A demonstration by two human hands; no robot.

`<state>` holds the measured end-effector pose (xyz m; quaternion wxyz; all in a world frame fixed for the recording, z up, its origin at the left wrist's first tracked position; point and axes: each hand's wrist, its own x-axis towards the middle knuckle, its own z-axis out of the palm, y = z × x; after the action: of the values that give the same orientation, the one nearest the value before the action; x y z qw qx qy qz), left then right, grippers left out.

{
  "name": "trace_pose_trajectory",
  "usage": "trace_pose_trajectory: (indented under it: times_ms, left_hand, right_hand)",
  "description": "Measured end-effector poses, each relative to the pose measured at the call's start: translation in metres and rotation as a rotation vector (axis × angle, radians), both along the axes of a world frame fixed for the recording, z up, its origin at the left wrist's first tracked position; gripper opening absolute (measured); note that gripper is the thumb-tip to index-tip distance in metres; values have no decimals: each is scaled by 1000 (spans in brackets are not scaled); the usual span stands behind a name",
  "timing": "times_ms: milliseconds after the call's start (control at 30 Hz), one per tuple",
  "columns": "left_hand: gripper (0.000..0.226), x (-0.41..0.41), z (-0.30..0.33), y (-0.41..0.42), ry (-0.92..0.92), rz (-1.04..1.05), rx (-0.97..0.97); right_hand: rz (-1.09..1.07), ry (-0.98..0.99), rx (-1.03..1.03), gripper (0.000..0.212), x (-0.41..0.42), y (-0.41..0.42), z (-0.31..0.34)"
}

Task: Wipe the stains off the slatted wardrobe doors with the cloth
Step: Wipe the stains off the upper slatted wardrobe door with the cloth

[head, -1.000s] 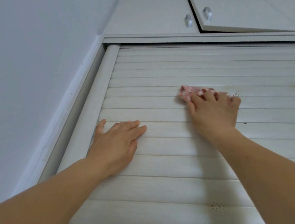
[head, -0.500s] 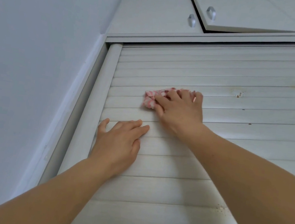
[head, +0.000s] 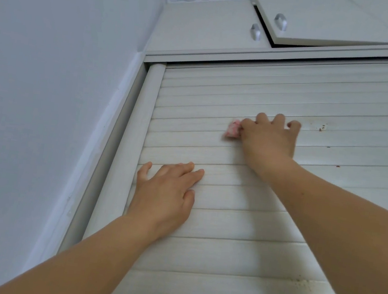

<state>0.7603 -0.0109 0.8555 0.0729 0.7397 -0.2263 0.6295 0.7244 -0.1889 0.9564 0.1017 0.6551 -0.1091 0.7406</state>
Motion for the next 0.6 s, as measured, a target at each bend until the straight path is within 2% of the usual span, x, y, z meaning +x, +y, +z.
trace_pose_trajectory:
  times_ms: [100,167,400,600]
  left_hand:
    - [46,-1,1,0,-1,0,6]
    - [45,-1,2,1,-5,0,9]
    - [45,1,1,-1,-9,-3,-5]
    - [46,4,1,-2,-17,-6,-11]
  right_hand:
    - [57,30,-152,33,8,17,1]
    - [59,57,-165,34,5,12,4]
    - [-50,40,92,39,-13,-3,-2]
    - [61,114,-128,45,9,38,-9]
